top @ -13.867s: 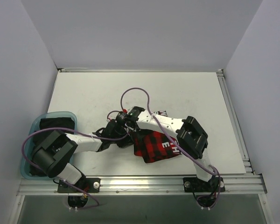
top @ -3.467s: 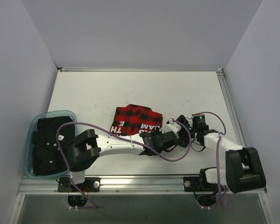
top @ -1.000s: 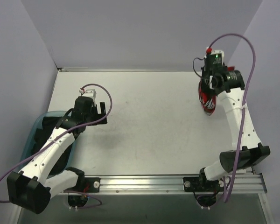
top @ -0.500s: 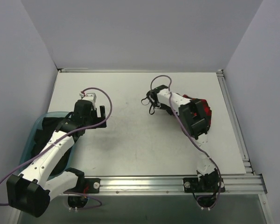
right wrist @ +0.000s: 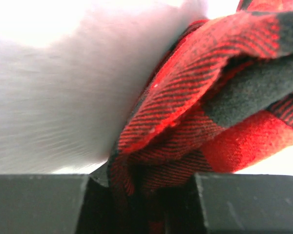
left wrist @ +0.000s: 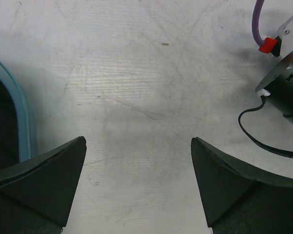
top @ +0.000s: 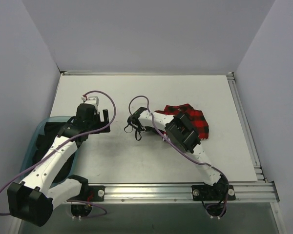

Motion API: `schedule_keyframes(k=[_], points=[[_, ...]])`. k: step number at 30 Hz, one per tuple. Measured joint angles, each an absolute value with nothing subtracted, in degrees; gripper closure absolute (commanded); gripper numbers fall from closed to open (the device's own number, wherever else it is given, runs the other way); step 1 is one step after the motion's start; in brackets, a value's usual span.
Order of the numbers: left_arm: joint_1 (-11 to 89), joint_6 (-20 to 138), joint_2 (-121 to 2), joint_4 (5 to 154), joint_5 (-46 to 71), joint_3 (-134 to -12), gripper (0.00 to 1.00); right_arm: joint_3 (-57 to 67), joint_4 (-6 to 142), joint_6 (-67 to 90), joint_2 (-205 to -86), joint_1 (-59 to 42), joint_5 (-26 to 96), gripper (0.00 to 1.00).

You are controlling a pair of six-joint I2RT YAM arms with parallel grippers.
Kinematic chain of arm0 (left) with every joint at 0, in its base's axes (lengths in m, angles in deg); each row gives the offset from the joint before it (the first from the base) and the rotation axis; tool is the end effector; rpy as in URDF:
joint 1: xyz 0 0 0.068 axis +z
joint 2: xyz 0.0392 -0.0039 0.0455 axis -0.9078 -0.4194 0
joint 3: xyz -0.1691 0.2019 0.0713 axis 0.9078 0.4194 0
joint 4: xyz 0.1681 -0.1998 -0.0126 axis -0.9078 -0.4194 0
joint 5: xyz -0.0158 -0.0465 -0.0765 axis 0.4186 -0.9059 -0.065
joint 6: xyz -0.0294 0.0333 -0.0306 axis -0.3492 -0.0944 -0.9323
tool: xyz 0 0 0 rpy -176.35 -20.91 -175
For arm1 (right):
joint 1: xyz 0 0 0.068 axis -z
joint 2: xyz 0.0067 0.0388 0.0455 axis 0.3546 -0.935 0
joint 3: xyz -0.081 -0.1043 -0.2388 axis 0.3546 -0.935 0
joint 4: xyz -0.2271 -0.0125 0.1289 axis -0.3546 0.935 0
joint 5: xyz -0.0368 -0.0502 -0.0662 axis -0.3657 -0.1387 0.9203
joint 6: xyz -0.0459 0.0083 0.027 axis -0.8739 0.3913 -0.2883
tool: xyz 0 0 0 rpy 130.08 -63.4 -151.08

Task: Fold and stack the long sleeve shirts
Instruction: Fold the shirt

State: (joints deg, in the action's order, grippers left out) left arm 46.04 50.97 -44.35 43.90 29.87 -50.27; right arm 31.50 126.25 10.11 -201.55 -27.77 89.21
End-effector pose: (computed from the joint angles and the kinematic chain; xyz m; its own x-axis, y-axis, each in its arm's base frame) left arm 0.2083 -0.0664 0.2799 -0.6904 -0.1043 -0.7158 -0.0097 0.9908 -0.1350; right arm 0.3125 0.3147 0.1065 -0.7071 -0.7070 -0.0086 -0.4798 0.4887 -0.7287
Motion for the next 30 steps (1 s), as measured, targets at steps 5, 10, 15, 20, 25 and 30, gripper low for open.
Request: schedule_keyframes(k=[5, 10, 15, 20, 25, 30], points=[[46.2, 50.9, -44.3, 43.9, 30.4, -50.2, 0.03, 32.9, 126.9, 11.5, -204.5, -30.3, 88.5, 0.76], [46.4, 50.9, -43.5, 43.9, 31.5, -50.1, 0.03, 34.7, 128.7, 12.2, -205.4, -33.2, 87.4, 0.53], [46.9, 50.6, -41.4, 44.5, 30.9, -49.5, 0.03, 37.8, 128.6, 12.1, -203.3, -36.6, 83.3, 0.36], [46.9, 47.2, -39.0, 44.6, 27.4, -49.5, 0.03, 37.1, 126.0, 12.3, -195.8, -39.1, 75.4, 0.34], [46.9, 41.4, -36.0, 43.8, 24.6, -50.7, 0.02, 30.2, 123.0, 13.7, -180.9, -37.7, 68.1, 0.33], [45.8, 34.9, -39.4, 44.8, 20.0, -51.4, 0.02, 17.7, 117.8, 17.3, -163.1, -30.5, 58.7, 0.42]])
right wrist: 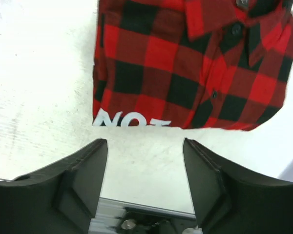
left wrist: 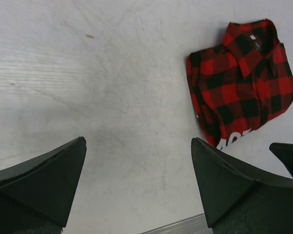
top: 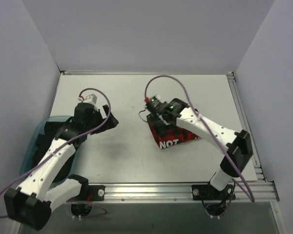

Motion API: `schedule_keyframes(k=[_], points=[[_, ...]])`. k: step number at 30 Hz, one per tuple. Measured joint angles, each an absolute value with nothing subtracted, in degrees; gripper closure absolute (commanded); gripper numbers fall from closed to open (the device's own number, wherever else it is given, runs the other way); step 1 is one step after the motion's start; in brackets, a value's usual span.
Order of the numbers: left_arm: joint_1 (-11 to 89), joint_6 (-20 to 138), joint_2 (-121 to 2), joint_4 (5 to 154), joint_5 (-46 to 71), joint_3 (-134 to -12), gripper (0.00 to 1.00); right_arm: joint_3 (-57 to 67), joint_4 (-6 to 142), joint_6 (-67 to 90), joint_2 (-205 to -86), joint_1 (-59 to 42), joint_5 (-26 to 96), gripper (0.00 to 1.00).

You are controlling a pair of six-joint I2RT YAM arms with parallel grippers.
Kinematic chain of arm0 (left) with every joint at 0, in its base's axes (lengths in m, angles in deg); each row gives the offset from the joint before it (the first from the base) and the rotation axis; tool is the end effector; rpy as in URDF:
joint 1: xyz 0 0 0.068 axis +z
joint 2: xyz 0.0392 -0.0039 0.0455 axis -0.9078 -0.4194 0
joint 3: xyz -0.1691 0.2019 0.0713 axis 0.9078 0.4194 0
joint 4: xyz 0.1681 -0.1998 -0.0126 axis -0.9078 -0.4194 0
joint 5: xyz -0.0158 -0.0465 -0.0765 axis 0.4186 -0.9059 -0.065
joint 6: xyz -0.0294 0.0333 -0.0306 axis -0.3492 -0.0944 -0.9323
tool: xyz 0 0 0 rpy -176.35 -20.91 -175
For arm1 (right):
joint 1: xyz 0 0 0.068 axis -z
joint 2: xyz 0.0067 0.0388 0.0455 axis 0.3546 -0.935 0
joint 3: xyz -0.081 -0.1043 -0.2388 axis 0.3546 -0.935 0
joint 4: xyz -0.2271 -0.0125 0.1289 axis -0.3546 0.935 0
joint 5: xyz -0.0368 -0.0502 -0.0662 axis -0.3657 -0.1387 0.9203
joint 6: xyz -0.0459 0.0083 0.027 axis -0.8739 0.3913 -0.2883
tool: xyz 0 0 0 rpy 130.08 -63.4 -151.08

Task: Fold and stack the long sleeve shirts
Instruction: Fold the shirt

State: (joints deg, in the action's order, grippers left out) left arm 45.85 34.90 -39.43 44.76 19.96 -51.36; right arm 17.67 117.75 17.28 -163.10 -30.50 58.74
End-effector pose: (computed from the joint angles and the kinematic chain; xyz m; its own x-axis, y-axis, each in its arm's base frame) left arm 0.1937 -0.0686 0.3037 -0.6625 -0.3795 -0.6458 -0.0478 0.8818 -0.4692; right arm 0.2354 0.2777 0.2979 -0.6716 -0.5094 -0.5380 -0.5308 0.8374 -0.1304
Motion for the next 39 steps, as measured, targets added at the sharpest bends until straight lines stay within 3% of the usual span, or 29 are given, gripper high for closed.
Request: schedule_keyframes(k=[7, 16, 25, 28, 37, 39], points=[[35.5, 26.9, -57.1, 51.7, 16.9, -53.2, 0.03, -2.7, 104.2, 24.1, -146.2, -22.5, 46.2, 0.62], [29.8, 22.6, -81.3, 59.7, 15.9, -67.6, 0.03, -12.3, 87.4, 29.3, -145.2, -21.9, 37.9, 0.61], [28.0, 21.7, -92.2, 63.3, 15.5, -73.8, 0.05, -13.5, 77.9, 30.3, -152.8, -20.5, 36.1, 0.62], [27.8, 21.3, -93.9, 63.3, 15.6, -73.8, 0.11, -14.8, 76.7, 30.2, -154.5, -20.5, 36.5, 0.64], [27.0, 20.3, -96.0, 64.8, 15.6, -72.3, 0.43, -19.6, 74.0, 29.8, -154.9, -20.5, 37.6, 0.86], [27.0, 19.9, -96.1, 65.6, 15.5, -71.8, 0.46, -20.8, 73.4, 29.7, -154.9, -20.6, 37.4, 0.92]])
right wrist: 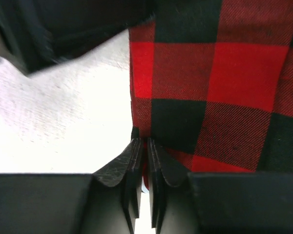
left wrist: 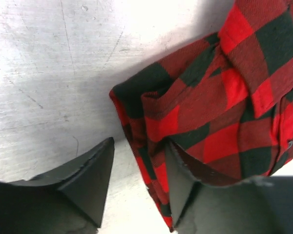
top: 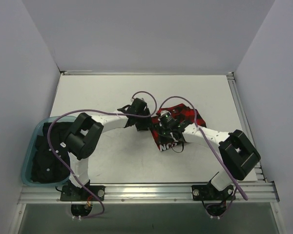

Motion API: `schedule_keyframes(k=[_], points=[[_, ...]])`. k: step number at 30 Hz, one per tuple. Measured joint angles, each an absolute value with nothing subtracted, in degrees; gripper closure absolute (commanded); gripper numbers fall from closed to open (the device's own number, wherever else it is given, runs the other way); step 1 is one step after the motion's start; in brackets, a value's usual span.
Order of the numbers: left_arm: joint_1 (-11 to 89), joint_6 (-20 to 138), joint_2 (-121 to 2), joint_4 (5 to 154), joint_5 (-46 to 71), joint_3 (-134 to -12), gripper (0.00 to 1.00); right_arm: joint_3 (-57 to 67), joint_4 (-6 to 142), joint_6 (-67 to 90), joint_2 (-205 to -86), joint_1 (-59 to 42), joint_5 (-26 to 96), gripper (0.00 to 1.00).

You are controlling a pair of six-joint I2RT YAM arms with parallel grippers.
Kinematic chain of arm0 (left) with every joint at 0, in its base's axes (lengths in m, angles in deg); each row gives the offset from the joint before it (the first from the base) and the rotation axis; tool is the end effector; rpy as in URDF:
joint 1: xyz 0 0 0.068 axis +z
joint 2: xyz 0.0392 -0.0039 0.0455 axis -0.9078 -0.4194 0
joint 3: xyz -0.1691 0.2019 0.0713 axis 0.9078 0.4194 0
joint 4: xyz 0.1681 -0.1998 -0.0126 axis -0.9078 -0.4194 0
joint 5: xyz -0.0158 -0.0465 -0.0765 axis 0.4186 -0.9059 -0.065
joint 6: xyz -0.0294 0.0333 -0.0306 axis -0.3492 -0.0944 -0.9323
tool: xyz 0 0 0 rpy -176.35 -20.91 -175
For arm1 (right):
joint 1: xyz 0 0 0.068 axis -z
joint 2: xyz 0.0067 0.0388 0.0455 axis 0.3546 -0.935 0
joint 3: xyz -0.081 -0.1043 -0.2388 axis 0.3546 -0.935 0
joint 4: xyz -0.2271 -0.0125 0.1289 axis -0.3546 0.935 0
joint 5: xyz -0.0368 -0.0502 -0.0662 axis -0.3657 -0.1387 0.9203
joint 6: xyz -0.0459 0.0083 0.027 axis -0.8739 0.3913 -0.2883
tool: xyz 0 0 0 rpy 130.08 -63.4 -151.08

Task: Fold and stack the long sleeve shirts
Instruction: Fold the shirt

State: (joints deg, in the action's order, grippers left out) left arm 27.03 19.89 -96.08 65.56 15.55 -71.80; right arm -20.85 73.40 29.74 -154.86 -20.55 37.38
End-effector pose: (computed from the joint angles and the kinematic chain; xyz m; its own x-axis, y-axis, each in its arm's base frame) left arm 0.3195 -0.2553 0.1568 -0.9059 -0.2622 -0.3325 -0.0580 0.8546 -0.5161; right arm 0.2399 0.2152 0.1865 -0.7865 -0.1352 -0.6026 -0.4124 0.8413 0.3495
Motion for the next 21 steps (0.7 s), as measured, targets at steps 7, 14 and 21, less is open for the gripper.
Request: schedule_keyframes(k=[7, 14, 21], points=[[27.0, 18.2, -97.5, 68.4, 15.3, -70.9, 0.79, -24.3, 71.0, 29.8, -155.2, -20.6, 34.5, 1.00], [27.4, 17.1, -98.0, 72.4, 13.8, -69.5, 0.99, -25.3, 68.1, 29.8, -155.8, -21.4, 31.1, 1.00], [28.7, 17.3, -97.4, 78.9, 10.9, -65.7, 1.00, -25.1, 69.8, 29.7, -155.9, -23.3, 26.5, 0.87]])
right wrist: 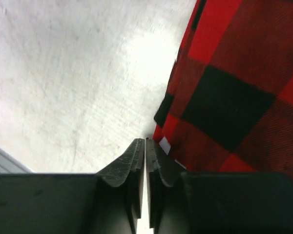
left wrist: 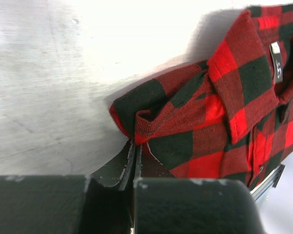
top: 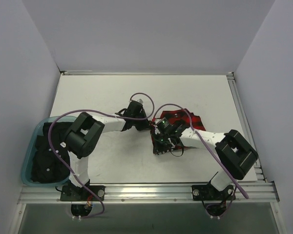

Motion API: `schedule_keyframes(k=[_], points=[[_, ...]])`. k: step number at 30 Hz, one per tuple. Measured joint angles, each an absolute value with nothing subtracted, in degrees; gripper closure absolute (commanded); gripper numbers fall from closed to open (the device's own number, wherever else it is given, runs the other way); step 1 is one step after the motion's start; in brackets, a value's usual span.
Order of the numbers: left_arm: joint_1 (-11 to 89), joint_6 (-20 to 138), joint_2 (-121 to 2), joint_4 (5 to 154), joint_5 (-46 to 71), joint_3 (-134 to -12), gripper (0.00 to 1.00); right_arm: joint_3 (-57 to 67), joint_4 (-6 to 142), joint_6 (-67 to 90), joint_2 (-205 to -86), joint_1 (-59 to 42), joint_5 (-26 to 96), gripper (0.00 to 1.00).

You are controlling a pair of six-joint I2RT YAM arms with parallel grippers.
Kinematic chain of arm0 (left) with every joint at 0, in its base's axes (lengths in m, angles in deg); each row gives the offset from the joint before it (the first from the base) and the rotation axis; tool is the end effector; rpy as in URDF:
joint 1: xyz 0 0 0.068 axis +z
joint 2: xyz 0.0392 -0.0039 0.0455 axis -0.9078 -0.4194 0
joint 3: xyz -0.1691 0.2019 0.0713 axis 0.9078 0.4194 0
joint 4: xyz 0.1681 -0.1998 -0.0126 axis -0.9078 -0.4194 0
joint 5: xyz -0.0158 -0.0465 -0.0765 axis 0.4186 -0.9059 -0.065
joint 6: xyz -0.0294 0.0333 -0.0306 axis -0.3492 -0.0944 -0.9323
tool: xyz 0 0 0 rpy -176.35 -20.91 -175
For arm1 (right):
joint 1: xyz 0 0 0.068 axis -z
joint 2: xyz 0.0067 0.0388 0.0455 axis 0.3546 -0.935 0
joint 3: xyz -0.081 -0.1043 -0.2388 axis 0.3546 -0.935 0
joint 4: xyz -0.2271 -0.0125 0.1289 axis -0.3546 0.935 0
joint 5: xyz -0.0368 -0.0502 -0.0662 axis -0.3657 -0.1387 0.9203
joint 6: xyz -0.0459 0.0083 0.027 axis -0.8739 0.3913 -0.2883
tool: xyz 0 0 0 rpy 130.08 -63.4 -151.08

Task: Fold and stack the long sleeve shirts
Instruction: Fold the shirt

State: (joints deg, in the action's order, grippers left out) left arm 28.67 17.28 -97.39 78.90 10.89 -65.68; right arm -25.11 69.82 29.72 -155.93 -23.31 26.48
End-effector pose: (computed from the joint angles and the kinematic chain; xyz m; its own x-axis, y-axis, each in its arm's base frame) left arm 0.3227 -0.2467 0.1341 -0.8960 -0.3139 -0.3142 -0.0538 0.7790 -0.6248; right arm 0.2177 0.2245 0.1646 -0.8195 -0.2328 -0.5236 -0.5048 0.7258 0.4673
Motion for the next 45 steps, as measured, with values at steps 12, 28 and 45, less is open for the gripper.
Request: schedule_keyframes(k=[12, 28, 45], points=[[32.3, 24.3, -93.6, 80.8, 9.6, -60.4, 1.00, -20.5, 75.6, 29.5, -139.0, 0.1, 19.7, 0.64], [37.6, 21.6, -90.3, 88.6, 4.0, -51.7, 1.00, -42.1, 47.5, 45.7, -149.5, 19.7, 4.8, 0.63], [38.6, 27.3, -71.6, 69.1, 10.9, -51.8, 0.37, -32.5, 50.5, 48.7, -139.4, 24.9, -0.5, 0.59]])
